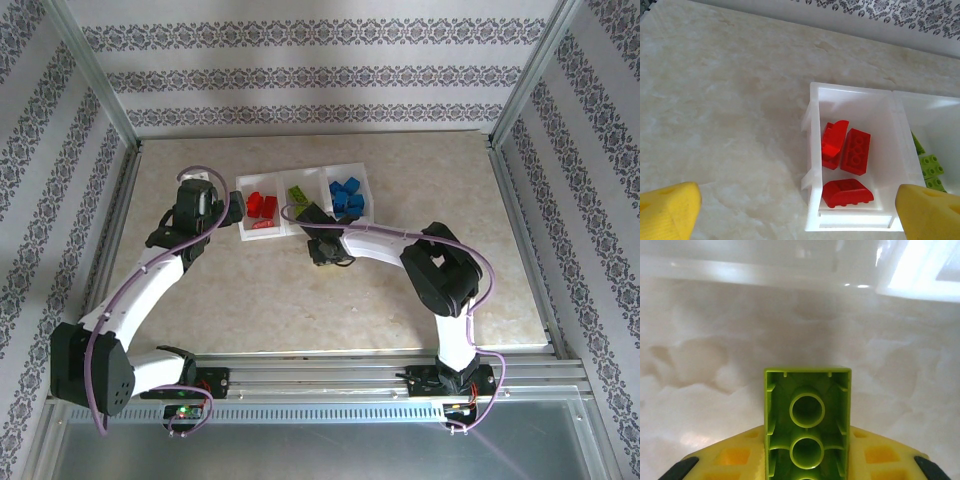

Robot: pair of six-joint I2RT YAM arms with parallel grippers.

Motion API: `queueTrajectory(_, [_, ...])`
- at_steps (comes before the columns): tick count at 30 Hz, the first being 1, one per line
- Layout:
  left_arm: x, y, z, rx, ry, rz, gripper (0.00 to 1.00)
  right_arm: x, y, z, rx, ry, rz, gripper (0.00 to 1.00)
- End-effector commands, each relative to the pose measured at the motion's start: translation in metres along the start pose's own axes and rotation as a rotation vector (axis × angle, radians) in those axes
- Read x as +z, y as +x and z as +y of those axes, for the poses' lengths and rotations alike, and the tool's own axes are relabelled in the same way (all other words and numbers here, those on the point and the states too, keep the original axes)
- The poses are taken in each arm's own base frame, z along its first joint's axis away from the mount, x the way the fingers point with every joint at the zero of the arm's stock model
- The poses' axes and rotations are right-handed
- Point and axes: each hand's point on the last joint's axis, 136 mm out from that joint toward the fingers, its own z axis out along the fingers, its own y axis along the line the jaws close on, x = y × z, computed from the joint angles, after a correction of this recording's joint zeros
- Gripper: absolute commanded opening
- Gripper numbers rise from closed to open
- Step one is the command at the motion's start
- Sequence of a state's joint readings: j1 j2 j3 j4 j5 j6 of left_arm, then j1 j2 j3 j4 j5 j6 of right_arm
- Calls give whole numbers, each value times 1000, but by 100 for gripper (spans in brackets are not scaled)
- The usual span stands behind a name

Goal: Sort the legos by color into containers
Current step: Pick up the lego from the center of the table, then place the lego in the container.

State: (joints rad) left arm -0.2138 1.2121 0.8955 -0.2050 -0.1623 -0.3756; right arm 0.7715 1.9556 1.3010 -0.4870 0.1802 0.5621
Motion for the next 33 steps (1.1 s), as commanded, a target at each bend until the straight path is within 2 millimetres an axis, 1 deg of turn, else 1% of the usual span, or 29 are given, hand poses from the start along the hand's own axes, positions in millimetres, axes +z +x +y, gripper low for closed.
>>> queueTrajectory(1, [-5, -12, 3, -24, 3, -54, 100, -33, -15, 10, 40, -38, -55, 17])
queueTrajectory(4, [-6, -13, 2, -20, 8, -53, 100, -42, -28, 13, 35, -42, -96, 16])
queueTrajectory(10, [-6, -13, 1, -12, 16, -52, 100, -61, -67, 23, 12, -45, -193, 16])
queueTrajectory(14, [-5, -14, -2, -6, 28, -48, 100, -63, -93, 29, 0, -44, -234, 15])
queueTrajectory(18, [-6, -14, -2, 2, 28, -48, 100, -58, -113, 28, 12, -29, -259, 15])
queueTrajectory(23, [-6, -13, 2, 1, 15, -55, 100, -43, -131, 28, 22, -33, -264, 15])
queueTrajectory(29, [-6, -10, 3, 8, 9, -45, 100, -25, -146, 26, -3, 3, -270, 17])
queueTrajectory(33, [-6, -8, 4, 9, 7, -42, 100, -16, -151, 22, -19, 41, -273, 21])
